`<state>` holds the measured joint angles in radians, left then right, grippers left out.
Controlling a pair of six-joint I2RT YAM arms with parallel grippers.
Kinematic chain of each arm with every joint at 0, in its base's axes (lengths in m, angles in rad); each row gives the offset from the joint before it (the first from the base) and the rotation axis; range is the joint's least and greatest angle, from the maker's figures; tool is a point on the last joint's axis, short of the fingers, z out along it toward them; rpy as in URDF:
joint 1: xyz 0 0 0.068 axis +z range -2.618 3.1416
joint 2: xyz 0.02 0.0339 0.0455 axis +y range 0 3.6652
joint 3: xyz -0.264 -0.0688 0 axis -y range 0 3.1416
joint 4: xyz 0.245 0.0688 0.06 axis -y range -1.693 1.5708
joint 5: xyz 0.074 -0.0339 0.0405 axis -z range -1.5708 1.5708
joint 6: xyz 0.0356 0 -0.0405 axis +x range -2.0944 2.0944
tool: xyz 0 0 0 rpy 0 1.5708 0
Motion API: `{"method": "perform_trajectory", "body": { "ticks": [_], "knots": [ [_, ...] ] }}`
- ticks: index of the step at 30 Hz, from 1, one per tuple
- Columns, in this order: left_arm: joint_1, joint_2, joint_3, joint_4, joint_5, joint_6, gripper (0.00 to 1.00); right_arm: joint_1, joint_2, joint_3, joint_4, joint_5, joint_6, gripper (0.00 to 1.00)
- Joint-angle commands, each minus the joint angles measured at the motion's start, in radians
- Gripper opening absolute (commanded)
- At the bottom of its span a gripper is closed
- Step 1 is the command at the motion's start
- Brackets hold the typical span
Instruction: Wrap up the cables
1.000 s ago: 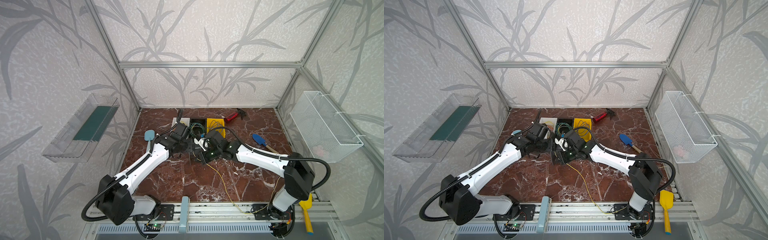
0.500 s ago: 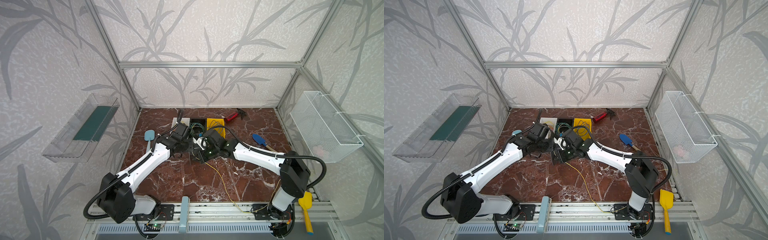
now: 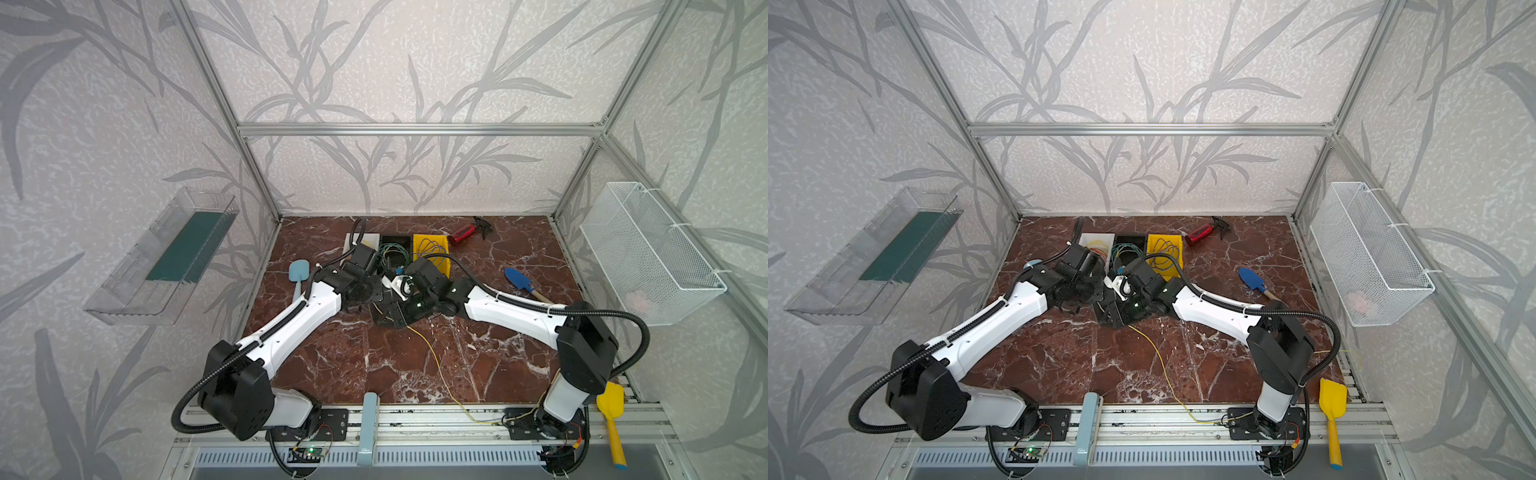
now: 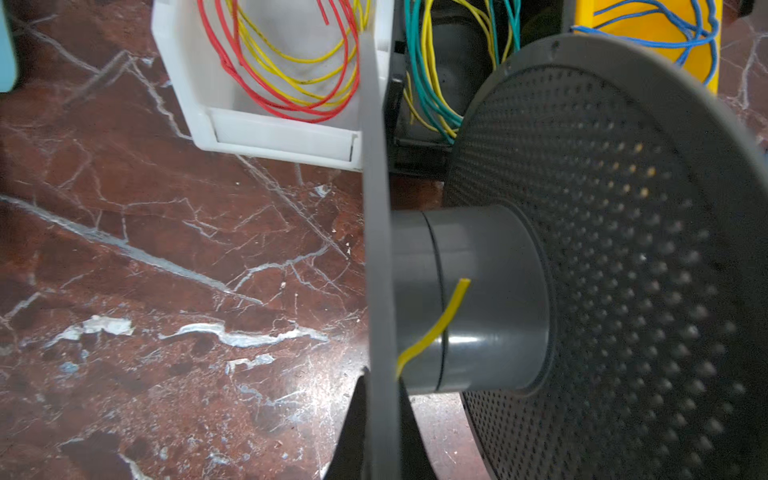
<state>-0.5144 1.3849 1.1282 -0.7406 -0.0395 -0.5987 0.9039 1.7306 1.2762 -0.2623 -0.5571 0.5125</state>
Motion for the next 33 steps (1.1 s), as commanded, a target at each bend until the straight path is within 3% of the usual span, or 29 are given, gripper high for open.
{"method": "perform_trajectory", "body": {
  "ticks": [1,7,13,21,28,33],
  "knots": [
    [-0.027,-0.039,0.012,-0.053,0.071,0.019,0.00,0.012,-0.041,-0.032,0.106,-0.027,-0.086,0.54],
    [-0.025,-0.100,0.005,-0.096,0.104,0.021,0.00,0.012,-0.166,-0.208,0.163,-0.064,-0.135,0.65],
    [-0.009,-0.271,-0.054,-0.095,0.116,0.003,0.00,0.009,-0.314,-0.387,0.204,-0.113,-0.202,0.71],
    [0.123,-0.411,-0.139,0.045,0.318,-0.059,0.00,0.008,-0.407,-0.569,0.327,-0.164,-0.207,0.71],
    [0.242,-0.418,-0.146,0.161,0.497,-0.121,0.00,0.012,-0.351,-0.770,0.673,-0.220,-0.038,0.71],
    [0.332,-0.424,-0.114,0.201,0.604,-0.151,0.00,0.013,-0.348,-0.784,0.630,-0.168,-0.041,0.66]
  ]
}}
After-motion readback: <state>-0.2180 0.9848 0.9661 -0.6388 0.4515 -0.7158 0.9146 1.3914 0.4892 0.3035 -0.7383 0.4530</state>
